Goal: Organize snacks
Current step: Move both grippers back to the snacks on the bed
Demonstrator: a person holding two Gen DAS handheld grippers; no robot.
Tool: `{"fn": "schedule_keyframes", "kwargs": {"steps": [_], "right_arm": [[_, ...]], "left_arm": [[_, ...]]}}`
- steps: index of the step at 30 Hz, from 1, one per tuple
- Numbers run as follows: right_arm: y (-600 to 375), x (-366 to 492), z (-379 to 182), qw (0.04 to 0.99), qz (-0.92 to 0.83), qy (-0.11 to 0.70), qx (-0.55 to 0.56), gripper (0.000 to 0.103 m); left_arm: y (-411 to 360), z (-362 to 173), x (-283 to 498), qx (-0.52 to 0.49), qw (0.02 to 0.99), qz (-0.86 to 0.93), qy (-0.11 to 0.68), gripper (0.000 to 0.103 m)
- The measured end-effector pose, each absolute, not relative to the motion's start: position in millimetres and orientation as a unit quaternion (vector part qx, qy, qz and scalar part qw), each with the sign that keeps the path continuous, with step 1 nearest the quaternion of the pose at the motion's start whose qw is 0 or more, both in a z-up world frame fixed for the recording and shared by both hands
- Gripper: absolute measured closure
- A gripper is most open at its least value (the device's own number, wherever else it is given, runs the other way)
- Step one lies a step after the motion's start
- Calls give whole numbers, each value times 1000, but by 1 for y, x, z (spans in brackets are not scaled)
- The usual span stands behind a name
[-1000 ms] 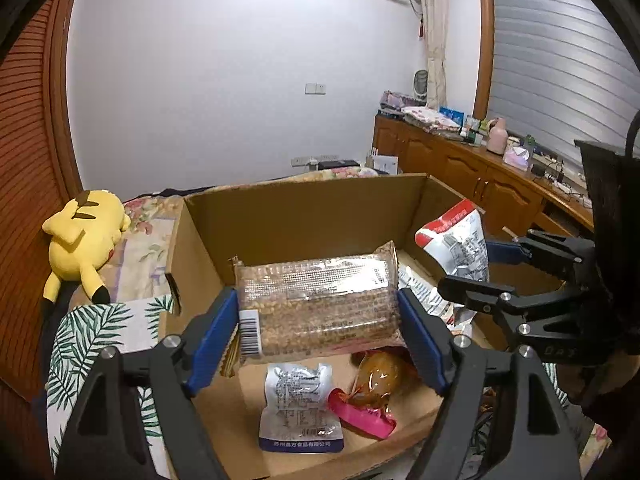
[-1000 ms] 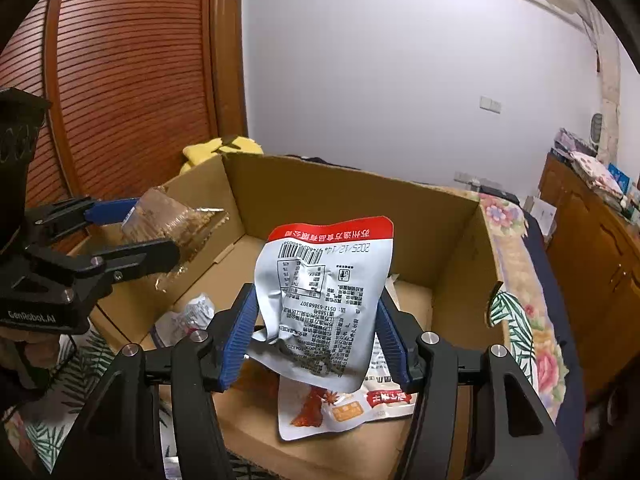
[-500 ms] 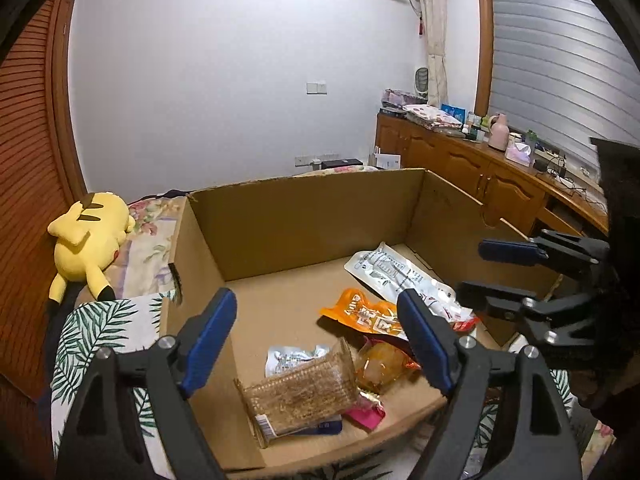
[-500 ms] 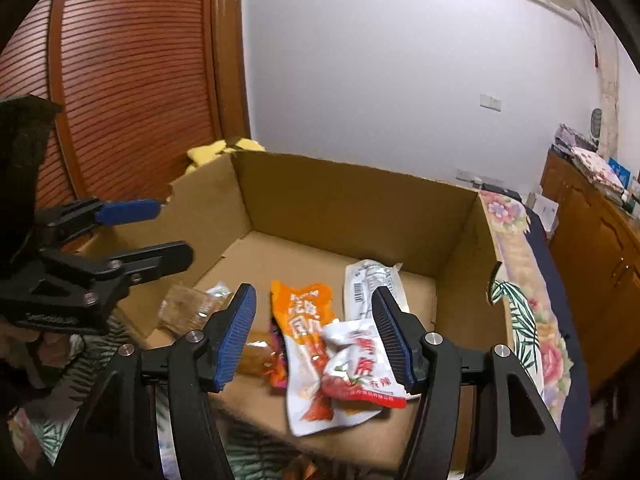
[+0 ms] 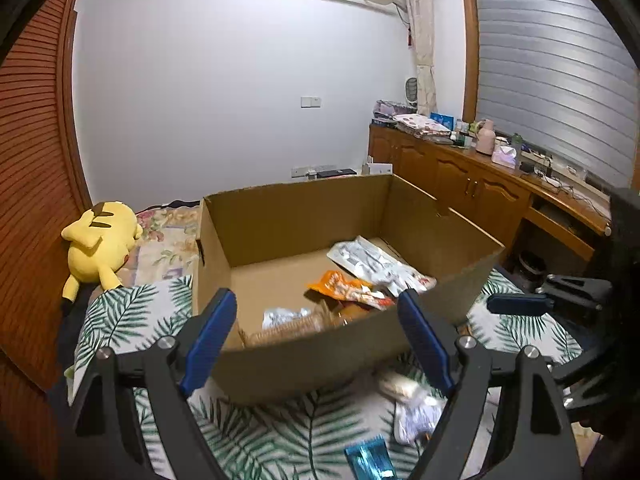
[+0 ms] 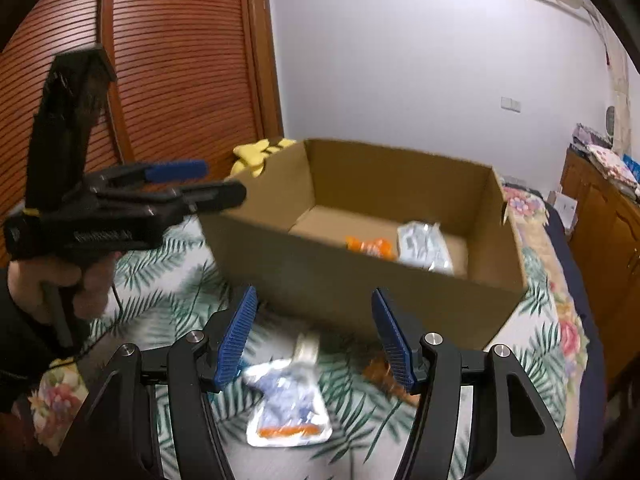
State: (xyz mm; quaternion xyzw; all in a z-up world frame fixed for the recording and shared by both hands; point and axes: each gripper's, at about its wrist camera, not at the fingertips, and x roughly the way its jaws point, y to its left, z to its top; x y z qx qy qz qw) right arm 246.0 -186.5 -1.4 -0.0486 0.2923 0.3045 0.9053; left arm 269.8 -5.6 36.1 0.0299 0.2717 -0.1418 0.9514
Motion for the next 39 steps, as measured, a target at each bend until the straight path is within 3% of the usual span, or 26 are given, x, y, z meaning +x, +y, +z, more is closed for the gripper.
{"fn": "schedule_keyframes", "kwargs": {"steps": [19,39], "right_arm": [[-166,226,-75,868,302,388,-74,41],[-144,248,-96,849,291,429,-107,41]], "left_arm": [[-8,-13,203,28,934,-140,328,20],[-18,-44,207,40,907,-144,394,20]]}}
